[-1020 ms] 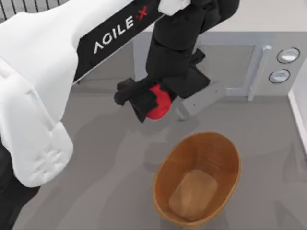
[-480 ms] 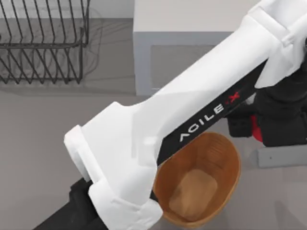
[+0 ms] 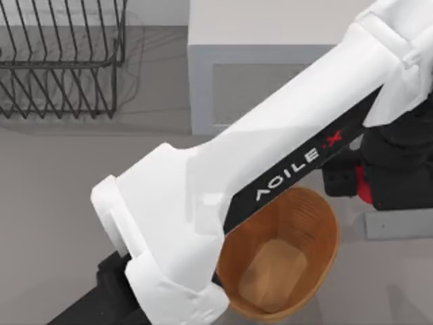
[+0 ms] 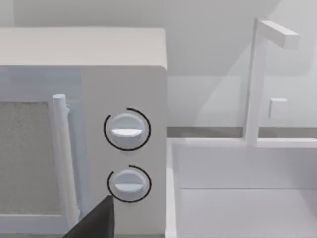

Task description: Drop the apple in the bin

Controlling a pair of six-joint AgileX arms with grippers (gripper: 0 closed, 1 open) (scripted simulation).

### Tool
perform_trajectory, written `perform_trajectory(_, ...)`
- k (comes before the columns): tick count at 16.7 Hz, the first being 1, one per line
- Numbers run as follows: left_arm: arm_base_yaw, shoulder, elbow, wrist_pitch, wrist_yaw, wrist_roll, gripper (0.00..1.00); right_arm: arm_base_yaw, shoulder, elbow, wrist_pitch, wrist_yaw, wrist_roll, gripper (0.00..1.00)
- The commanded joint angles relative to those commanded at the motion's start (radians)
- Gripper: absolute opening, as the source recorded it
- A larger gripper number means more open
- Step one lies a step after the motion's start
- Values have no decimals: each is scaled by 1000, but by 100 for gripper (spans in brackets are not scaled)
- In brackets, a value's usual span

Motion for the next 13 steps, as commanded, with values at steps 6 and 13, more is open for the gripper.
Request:
perform_trajectory(6,9,-99,-261,71,-9,3,0,0,0,0,0,0,0,100)
perform_trajectory(13,25,-267,-716,191,-22,13,0,0,0,0,0,0,0,100)
